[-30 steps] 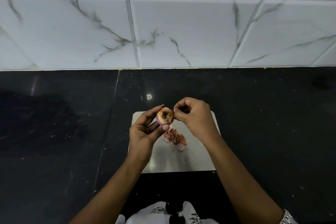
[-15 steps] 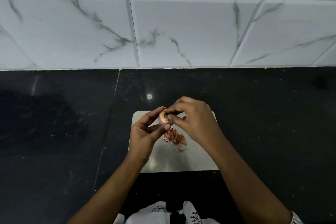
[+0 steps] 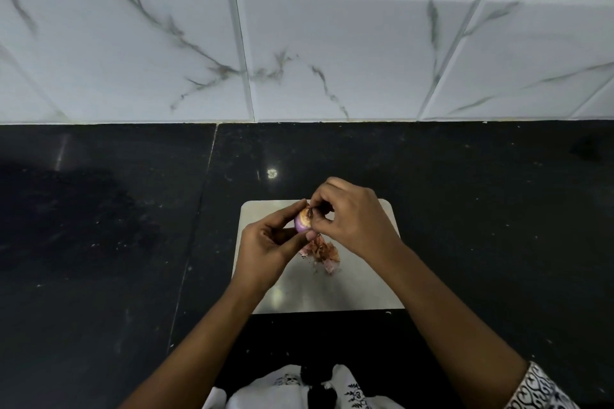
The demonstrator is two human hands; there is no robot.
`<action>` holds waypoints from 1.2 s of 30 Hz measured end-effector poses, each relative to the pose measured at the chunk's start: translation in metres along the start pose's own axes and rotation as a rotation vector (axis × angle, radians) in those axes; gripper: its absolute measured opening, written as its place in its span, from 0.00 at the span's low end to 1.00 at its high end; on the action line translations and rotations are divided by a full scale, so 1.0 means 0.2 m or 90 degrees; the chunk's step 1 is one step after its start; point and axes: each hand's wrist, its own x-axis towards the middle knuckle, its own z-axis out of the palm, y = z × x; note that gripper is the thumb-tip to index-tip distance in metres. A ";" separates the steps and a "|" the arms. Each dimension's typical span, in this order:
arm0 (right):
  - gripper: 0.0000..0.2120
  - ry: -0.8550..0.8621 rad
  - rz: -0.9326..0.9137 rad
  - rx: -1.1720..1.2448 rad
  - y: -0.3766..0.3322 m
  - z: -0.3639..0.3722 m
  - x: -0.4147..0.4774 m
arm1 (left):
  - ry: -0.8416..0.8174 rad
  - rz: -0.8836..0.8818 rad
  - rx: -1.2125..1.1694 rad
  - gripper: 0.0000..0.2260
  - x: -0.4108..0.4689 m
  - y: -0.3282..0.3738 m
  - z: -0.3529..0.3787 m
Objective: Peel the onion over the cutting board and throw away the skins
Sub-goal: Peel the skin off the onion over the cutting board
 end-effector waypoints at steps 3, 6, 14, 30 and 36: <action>0.05 0.009 0.049 0.057 0.04 0.00 0.01 | -0.035 -0.027 -0.042 0.23 0.02 0.00 -0.02; 0.04 0.019 0.123 0.114 0.06 0.00 0.01 | -0.067 -0.051 -0.083 0.24 0.04 -0.01 -0.03; 0.08 -0.140 0.335 0.165 0.18 0.03 -0.05 | -0.052 -0.062 -0.125 0.24 0.02 -0.06 -0.05; 0.10 -0.049 0.179 0.244 0.04 -0.05 -0.04 | -0.039 -0.059 -0.138 0.22 0.02 -0.08 -0.06; 0.04 -0.044 0.159 0.164 0.02 0.00 -0.02 | -0.039 -0.062 -0.151 0.22 0.03 -0.08 -0.06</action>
